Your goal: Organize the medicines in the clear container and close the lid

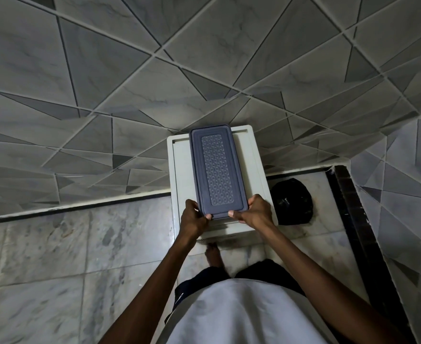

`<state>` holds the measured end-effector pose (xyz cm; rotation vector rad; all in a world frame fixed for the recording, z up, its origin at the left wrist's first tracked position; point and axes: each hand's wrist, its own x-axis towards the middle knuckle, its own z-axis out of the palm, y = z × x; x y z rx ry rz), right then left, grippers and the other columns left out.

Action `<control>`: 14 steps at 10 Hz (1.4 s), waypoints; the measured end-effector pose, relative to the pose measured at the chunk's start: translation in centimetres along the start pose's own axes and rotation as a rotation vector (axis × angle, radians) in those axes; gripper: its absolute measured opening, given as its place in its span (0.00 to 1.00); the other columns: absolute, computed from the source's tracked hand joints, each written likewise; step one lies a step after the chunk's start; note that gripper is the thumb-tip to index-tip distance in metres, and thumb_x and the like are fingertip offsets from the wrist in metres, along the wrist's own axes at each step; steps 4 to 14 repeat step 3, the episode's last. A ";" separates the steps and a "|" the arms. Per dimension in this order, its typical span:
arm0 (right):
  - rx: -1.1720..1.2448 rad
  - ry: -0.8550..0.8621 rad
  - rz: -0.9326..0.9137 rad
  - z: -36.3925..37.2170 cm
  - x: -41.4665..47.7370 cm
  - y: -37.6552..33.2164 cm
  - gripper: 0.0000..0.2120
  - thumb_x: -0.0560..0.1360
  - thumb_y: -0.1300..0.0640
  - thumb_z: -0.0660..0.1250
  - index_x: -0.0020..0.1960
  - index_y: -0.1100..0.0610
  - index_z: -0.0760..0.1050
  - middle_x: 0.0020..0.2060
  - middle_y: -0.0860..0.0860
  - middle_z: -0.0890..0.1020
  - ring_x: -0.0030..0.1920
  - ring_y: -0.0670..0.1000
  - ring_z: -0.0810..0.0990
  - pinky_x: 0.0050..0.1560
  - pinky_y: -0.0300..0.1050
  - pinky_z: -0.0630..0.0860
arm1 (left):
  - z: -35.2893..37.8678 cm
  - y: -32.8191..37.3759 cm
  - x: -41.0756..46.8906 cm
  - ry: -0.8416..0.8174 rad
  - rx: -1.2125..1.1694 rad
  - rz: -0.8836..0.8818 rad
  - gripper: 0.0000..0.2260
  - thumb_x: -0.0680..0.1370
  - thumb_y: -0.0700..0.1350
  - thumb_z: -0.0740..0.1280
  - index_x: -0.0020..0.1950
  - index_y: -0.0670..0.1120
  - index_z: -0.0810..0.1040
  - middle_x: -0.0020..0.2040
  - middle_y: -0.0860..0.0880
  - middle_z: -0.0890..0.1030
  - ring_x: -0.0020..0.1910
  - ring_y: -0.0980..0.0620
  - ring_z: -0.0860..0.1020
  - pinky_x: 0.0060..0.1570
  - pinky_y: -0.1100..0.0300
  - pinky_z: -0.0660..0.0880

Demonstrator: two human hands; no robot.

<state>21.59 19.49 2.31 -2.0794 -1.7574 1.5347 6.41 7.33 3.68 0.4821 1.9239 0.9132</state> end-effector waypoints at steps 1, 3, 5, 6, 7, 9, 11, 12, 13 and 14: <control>-0.041 -0.001 -0.030 -0.5 -1.6 -1.0 0.36 0.49 0.43 0.83 0.47 0.55 0.68 0.49 0.55 0.79 0.47 0.57 0.82 0.46 0.56 0.83 | 0.1 0.0 -0.1 0.016 0.006 -0.003 0.17 0.73 0.38 0.71 0.50 0.47 0.63 0.48 0.36 0.78 0.42 0.44 0.76 0.42 0.49 0.76; -0.100 0.031 -0.172 -2.5 -3.1 -0.7 0.29 0.61 0.47 0.80 0.54 0.59 0.74 0.50 0.55 0.80 0.52 0.57 0.80 0.49 0.47 0.77 | 0.4 0.6 -2.2 0.145 -0.040 -0.021 0.22 0.71 0.42 0.75 0.58 0.43 0.68 0.49 0.38 0.76 0.44 0.45 0.76 0.44 0.52 0.75; -0.100 0.031 -0.172 -2.5 -3.1 -0.7 0.29 0.61 0.47 0.80 0.54 0.59 0.74 0.50 0.55 0.80 0.52 0.57 0.80 0.49 0.47 0.77 | 0.4 0.6 -2.2 0.145 -0.040 -0.021 0.22 0.71 0.42 0.75 0.58 0.43 0.68 0.49 0.38 0.76 0.44 0.45 0.76 0.44 0.52 0.75; -0.100 0.031 -0.172 -2.5 -3.1 -0.7 0.29 0.61 0.47 0.80 0.54 0.59 0.74 0.50 0.55 0.80 0.52 0.57 0.80 0.49 0.47 0.77 | 0.4 0.6 -2.2 0.145 -0.040 -0.021 0.22 0.71 0.42 0.75 0.58 0.43 0.68 0.49 0.38 0.76 0.44 0.45 0.76 0.44 0.52 0.75; -0.100 0.031 -0.172 -2.5 -3.1 -0.7 0.29 0.61 0.47 0.80 0.54 0.59 0.74 0.50 0.55 0.80 0.52 0.57 0.80 0.49 0.47 0.77 | 0.4 0.6 -2.2 0.145 -0.040 -0.021 0.22 0.71 0.42 0.75 0.58 0.43 0.68 0.49 0.38 0.76 0.44 0.45 0.76 0.44 0.52 0.75; -0.100 0.031 -0.172 -2.5 -3.1 -0.7 0.29 0.61 0.47 0.80 0.54 0.59 0.74 0.50 0.55 0.80 0.52 0.57 0.80 0.49 0.47 0.77 | 0.4 0.6 -2.2 0.145 -0.040 -0.021 0.22 0.71 0.42 0.75 0.58 0.43 0.68 0.49 0.38 0.76 0.44 0.45 0.76 0.44 0.52 0.75; -0.100 0.031 -0.172 -2.5 -3.1 -0.7 0.29 0.61 0.47 0.80 0.54 0.59 0.74 0.50 0.55 0.80 0.52 0.57 0.80 0.49 0.47 0.77 | 0.4 0.6 -2.2 0.145 -0.040 -0.021 0.22 0.71 0.42 0.75 0.58 0.43 0.68 0.49 0.38 0.76 0.44 0.45 0.76 0.44 0.52 0.75; -0.100 0.031 -0.172 -2.5 -3.1 -0.7 0.29 0.61 0.47 0.80 0.54 0.59 0.74 0.50 0.55 0.80 0.52 0.57 0.80 0.49 0.47 0.77 | 0.4 0.6 -2.2 0.145 -0.040 -0.021 0.22 0.71 0.42 0.75 0.58 0.43 0.68 0.49 0.38 0.76 0.44 0.45 0.76 0.44 0.52 0.75; -0.100 0.031 -0.172 -2.5 -3.1 -0.7 0.29 0.61 0.47 0.80 0.54 0.59 0.74 0.50 0.55 0.80 0.52 0.57 0.80 0.49 0.47 0.77 | 0.4 0.6 -2.2 0.145 -0.040 -0.021 0.22 0.71 0.42 0.75 0.58 0.43 0.68 0.49 0.38 0.76 0.44 0.45 0.76 0.44 0.52 0.75; -0.100 0.031 -0.172 -2.5 -3.1 -0.7 0.29 0.61 0.47 0.80 0.54 0.59 0.74 0.50 0.55 0.80 0.52 0.57 0.80 0.49 0.47 0.77 | 0.4 0.6 -2.2 0.145 -0.040 -0.021 0.22 0.71 0.42 0.75 0.58 0.43 0.68 0.49 0.38 0.76 0.44 0.45 0.76 0.44 0.52 0.75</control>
